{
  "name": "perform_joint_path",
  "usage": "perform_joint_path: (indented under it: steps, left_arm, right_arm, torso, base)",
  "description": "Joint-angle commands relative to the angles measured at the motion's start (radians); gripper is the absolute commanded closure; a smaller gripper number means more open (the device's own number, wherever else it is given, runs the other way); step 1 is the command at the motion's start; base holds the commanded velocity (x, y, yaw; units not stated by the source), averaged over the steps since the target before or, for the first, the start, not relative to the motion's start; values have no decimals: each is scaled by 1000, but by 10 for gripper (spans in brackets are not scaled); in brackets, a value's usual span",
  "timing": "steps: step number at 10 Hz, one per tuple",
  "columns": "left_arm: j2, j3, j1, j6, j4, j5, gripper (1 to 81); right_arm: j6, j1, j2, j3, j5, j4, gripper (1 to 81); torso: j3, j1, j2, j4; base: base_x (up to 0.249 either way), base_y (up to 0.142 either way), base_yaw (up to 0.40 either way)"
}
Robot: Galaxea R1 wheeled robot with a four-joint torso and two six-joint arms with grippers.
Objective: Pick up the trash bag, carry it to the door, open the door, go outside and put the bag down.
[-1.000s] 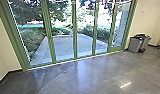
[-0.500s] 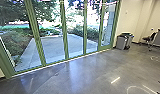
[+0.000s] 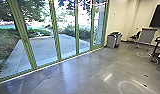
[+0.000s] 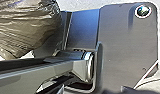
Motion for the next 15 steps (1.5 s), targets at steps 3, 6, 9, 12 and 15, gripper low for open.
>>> perform_joint_path:
  steps: [3, 6, 9, 12, 15]
  left_arm:
    - [-6, -4, -62, 1, 1, 56, 811]
    - [-6, -4, -62, -1, 1, 56, 811]
    - [-8, -4, -62, 1, 1, 56, 811]
    - [-9, -2, -64, 1, 1, 56, 811]
    - [-6, -4, -62, 2, 1, 56, 811]
  right_arm:
    - [-3, 46, 6, 3, -72, -6, 10]
    - [-3, 46, 6, 3, -72, -8, 10]
    - [-3, 46, 6, 3, -72, -6, 10]
    - [-3, 48, 8, 3, -72, -8, 10]
    - [-3, 49, 8, 3, -72, -8, 10]
  torso:
    - [0, 1, 0, 0]
    - [0, 1, 0, 0]
    - [0, 1, 0, 0]
    - [0, 1, 0, 0]
    - [0, 1, 0, 0]
  base:
    - [0, 0, -196]
    - [0, 0, -181]
    - [0, 0, -140]
    - [0, -25, -84]
    - [0, 0, 0]
